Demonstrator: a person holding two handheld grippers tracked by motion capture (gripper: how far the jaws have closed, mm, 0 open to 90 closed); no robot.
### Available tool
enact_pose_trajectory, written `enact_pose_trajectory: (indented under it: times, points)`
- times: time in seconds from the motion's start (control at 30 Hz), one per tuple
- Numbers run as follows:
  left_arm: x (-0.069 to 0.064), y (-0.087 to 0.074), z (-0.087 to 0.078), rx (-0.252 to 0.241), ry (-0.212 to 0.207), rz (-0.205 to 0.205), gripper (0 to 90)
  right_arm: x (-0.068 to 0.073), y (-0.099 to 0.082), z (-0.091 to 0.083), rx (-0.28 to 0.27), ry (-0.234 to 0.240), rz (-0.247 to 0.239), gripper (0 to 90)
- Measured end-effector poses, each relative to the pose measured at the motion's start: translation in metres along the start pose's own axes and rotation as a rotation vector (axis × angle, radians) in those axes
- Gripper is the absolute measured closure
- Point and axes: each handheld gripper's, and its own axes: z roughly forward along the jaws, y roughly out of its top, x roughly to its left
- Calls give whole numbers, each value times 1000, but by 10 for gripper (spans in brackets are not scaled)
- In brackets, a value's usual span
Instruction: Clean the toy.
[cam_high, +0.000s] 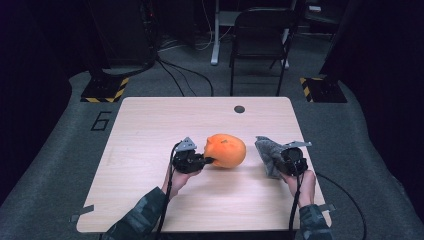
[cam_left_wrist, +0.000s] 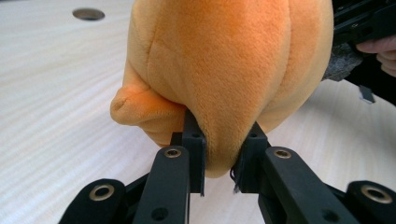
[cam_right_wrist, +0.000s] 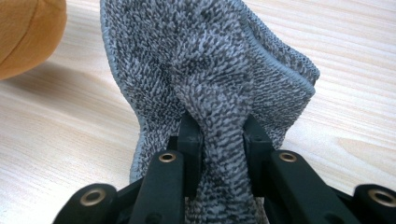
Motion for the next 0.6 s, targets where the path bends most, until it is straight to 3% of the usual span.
enact_pose_trajectory:
  times: [0.23, 0.43, 0.6]
  points:
    - [2, -4, 2, 32, -28, -79, 776, 1, 0, 1, 13, -3, -2, 741]
    - [11, -16, 17, 89, -18, -110, 765, 4, 0, 3, 23, 4, -11, 741]
    - [12, -17, 18, 92, -11, -111, 750, 11, 4, -2, 0, 20, -29, 742]
